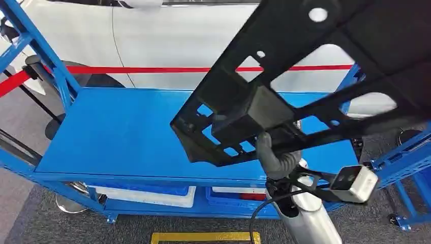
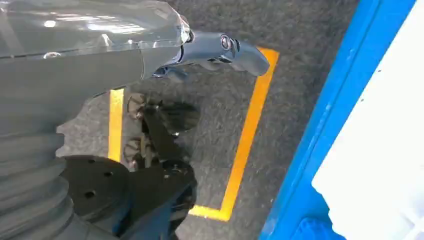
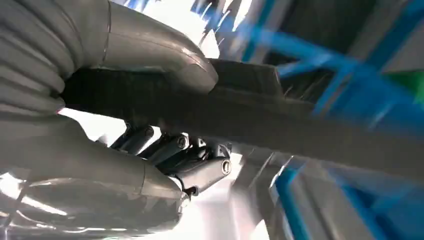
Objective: Take the parts from the cabinet and place them on the table.
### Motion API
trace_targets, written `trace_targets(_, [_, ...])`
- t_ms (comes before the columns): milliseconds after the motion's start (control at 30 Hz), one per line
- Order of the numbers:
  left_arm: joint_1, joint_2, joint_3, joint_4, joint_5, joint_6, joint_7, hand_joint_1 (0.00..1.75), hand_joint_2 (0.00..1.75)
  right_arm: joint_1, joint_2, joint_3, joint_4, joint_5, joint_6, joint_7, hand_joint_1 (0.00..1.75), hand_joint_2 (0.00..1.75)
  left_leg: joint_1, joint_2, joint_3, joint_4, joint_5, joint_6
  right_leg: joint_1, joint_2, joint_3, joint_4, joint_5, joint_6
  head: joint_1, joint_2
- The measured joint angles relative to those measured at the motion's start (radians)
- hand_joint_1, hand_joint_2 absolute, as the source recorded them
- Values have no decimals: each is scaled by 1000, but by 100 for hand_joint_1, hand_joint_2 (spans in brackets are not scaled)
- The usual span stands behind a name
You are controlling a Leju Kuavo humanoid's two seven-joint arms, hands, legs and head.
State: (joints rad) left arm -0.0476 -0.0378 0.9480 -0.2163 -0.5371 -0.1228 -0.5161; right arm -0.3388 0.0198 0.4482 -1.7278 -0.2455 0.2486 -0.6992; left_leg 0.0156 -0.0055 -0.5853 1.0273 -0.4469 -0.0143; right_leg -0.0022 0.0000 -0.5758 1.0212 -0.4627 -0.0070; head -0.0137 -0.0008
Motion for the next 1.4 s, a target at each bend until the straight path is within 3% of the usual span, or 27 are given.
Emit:
trace_targets(100, [0,-3,10,0,0,29,40,0,175,29,-6,0,-32,-213,242,86,175,175,2,1,-3,-10,8,16,-1,0,-2,0,-2,12,-2,0])
trace_targets(167, [-4,-5,17,0,0,40,63,0,175,38,-12,4,-40,-255,305,125,175,175,3,2,-6,-14,17,29,-6,1,-26,69,-70,21,0,0])
trace_targets(267, [-7,-5,23,0,-8,51,103,0,175,52,-27,25,-34,-233,316,142,175,175,1,2,-22,-13,26,37,-11,0,-113,284,-177,29,0,0])
trace_targets(333, [-7,-6,23,0,-12,51,124,0,175,57,-42,35,-31,-210,300,142,175,175,1,2,-34,-9,33,35,-13,0,-98,275,-147,30,0,0])
trace_targets(400, [-6,-6,27,0,-7,51,144,0,175,64,-55,44,-31,-191,288,133,175,175,1,1,-41,-7,40,30,-14,0,0,112,-71,24,0,0])
trace_targets(433, [-6,-8,30,0,-3,53,153,0,175,71,-60,46,-31,-182,288,124,175,175,1,0,-42,-6,43,26,-13,0,56,25,-51,18,0,0])
trace_targets(467, [-6,-9,36,0,3,59,161,0,175,79,-65,47,-32,-176,291,112,175,175,-3,-2,-47,-5,48,19,-6,1,72,-11,-61,17,-1,0])
trace_targets(500, [-6,-9,41,0,3,68,170,0,175,95,-71,48,-35,-173,296,86,175,175,-2,-3,-44,-9,54,12,-2,1,62,-1,-43,14,-2,0])
trace_targets(567, [-5,-9,49,0,2,78,180,0,175,117,-84,47,-51,-166,303,56,175,175,-1,-3,-47,-13,65,-1,0,2,54,-5,-43,6,-1,0])
trace_targets(633, [-2,-3,55,0,-1,83,189,0,175,127,-88,45,-72,-164,294,53,175,175,-1,-2,-54,-10,64,-13,-13,-1,44,-17,-21,-12,-1,0])
trace_targets(667, [-1,-2,56,0,-7,83,190,0,175,131,-89,45,-80,-161,285,52,175,175,-1,0,-70,19,19,-15,-11,-1,34,-17,-12,-20,-2,0])
trace_targets(733, [-1,2,56,0,-12,80,191,0,175,139,-92,42,-101,-155,264,49,175,175,1,0,-113,161,-96,-19,-8,-4,13,-16,3,-28,-3,0])
trace_targets(767, [-2,3,56,0,-18,77,191,0,175,142,-92,41,-109,-151,253,48,175,175,1,0,-131,236,-136,-22,-4,-5,1,-15,11,-30,-4,0])
trace_targets(800, [-2,6,56,0,-19,76,191,0,175,146,-93,40,-116,-145,243,47,175,175,1,0,-138,287,-151,-22,-1,-5,-11,-14,20,-30,-3,0])
trace_targets(867, [-2,10,56,0,-21,73,188,0,175,156,-95,37,-138,-137,224,43,175,175,1,0,-89,259,-110,-18,3,-5,-33,-10,34,-29,-4,0])
trace_targets(933, [-4,16,56,0,-20,66,183,0,175,163,-98,34,-158,-123,214,39,175,175,-4,0,43,81,-50,-2,8,-5,-54,-3,48,-27,-4,0])
trace_targets(967, [-7,18,57,-1,-19,65,181,0,175,167,-99,33,-166,-110,215,32,175,175,-9,0,93,-3,-76,10,7,-5,-59,1,53,-25,-4,0])
trace_targets(1000, [-8,21,58,-2,-19,64,177,0,175,169,-104,33,-172,-88,223,19,175,175,-12,1,112,-32,-77,11,10,-5,-63,2,59,-18,-3,0])
trace_targets(1100, [-8,22,59,-2,-29,60,167,0,175,176,-115,32,-180,-40,247,7,175,175,-22,0,99,-35,-60,25,2,-7,-61,-7,81,2,-4,0])
trace_targets(1133, [-7,19,60,-2,-33,58,167,0,175,182,-115,31,-191,-24,255,7,175,175,-7,3,96,-52,-40,33,6,-7,-65,-3,81,9,-5,0])
trace_targets(1167, [-8,17,60,-2,-39,55,165,0,175,187,-115,28,-200,-14,260,6,175,175,-9,8,92,-54,-29,38,1,-1,-73,14,46,15,-4,0])
trace_targets(1200, [-8,18,60,-2,-43,53,165,0,175,190,-115,28,-211,0,260,6,175,175,-8,9,78,-54,-20,47,0,0,-90,62,-18,19,-2,0])
trace_targets(1233, [-8,18,60,-2,-47,52,165,0,175,195,-115,28,-219,7,259,6,175,175,-8,9,62,-53,-8,46,-5,0,-111,139,-84,24,-2,0])
trace_targets(1267, [-7,18,60,-2,-52,51,165,0,175,202,-115,28,-230,15,259,6,175,175,-8,10,49,-52,2,45,-8,-1,-129,210,-128,29,-3,0])
trace_targets(1300, [-7,18,60,-2,-53,50,165,0,175,207,-115,28,-235,18,259,6,175,175,-8,10,33,-50,12,44,-11,-1,-138,269,-146,34,-2,0])
trace_targets(1333, [-7,17,60,-2,-53,49,166,0,175,210,-115,28,-240,20,259,6,175,175,-7,11,17,-46,21,41,-14,-1,-130,289,-131,38,-3,0])
trace_targets(1400, [-7,16,60,-2,-54,48,166,0,175,213,-115,28,-248,22,259,6,175,175,-4,11,-13,-36,35,34,-21,-1,-58,215,-62,42,-3,0])
